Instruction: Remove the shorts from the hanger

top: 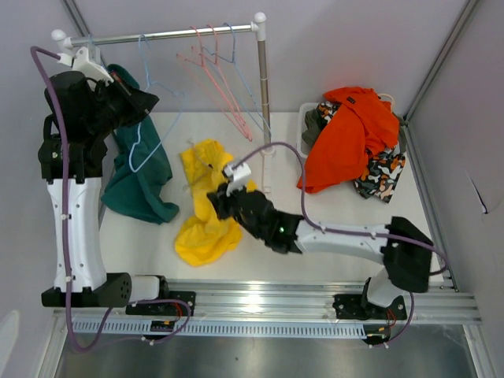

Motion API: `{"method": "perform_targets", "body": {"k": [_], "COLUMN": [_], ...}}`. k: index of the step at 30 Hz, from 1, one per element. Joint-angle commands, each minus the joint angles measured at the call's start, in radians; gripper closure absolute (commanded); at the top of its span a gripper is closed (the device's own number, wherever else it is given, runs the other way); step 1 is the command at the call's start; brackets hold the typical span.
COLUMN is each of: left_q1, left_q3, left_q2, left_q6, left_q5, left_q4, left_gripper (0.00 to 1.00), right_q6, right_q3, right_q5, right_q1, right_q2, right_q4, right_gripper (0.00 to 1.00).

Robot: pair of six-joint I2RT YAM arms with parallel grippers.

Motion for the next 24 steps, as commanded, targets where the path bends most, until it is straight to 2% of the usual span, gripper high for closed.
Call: {"method": "perform_targets", "body": {"k": [1,4,8,11,12,13,15,16,18,20,21,22,24], "left_q1": [0.01,0.017,0.02,0.022,0.02,0.02,0.02,0.02,0.022,0.02,0.022,0.022,0.02], "left_q3": [0.034,0.043,0.04,0.002,-0.013,-0.019,-0.03,-0.027,-0.029,-0.041,-0.045,-0.059,-0.081], "left_q2": [0.045,0.063,0.069,0.052,0.046,0.043,0.037,0.037,0.035,0.025,0.02,0.017,0.008], "left_q6": [0.023,0.026,0.021,0.018,0.017,0.015,0.02,0.027,0.036,0.046,0.05,0.052,0.052], "left_q5": [-0.049,-0.063,-0.063,-0.066,-0.064,-0.063,-0.061,-0.061,-0.064,-0.069,-0.07,-0.07,-0.063], "left_q4": [0.053,0.066,0.077,0.093,0.107,0.112,0.118,0.112,0.106,0.101,0.106,0.11,0.119], "left_gripper": [1.0,1.0,1.0,1.0,1.0,1.0,1.0,1.0,1.0,1.0,1.0,1.0,1.0], "right_q6": [-0.008,-0.044,-0.149,-0.219,-0.217,-0.216,-0.225,-0.231,-0.239,-0.257,-0.26,-0.268,-0.283], "right_q3": [-0.14,-0.2,-0.271,-0.258,-0.227,-0.208,-0.121,-0.081,0.025,0.215,0.288,0.437,0.585], "right_q5": [0.19,0.308,0.48,0.435,0.366,0.327,0.208,0.173,0.111,0.019,-0.004,-0.036,-0.064], "right_q1": [0.105,0.153,0.12,-0.049,-0.169,-0.23,-0.346,-0.453,-0.547,-0.658,-0.684,-0.709,-0.773], "right_q2": [-0.236,-0.407,-0.615,-0.697,-0.702,-0.699,-0.656,-0.629,-0.528,-0.443,-0.353,-0.307,-0.165], "right_q4": [0.021,-0.064,-0.087,-0.082,-0.088,-0.088,-0.072,-0.062,-0.068,-0.076,-0.085,-0.09,-0.094], "right_gripper": [1.0,1.0,1.0,1.0,1.0,1.0,1.0,1.0,1.0,1.0,1.0,1.0,1.0]}}
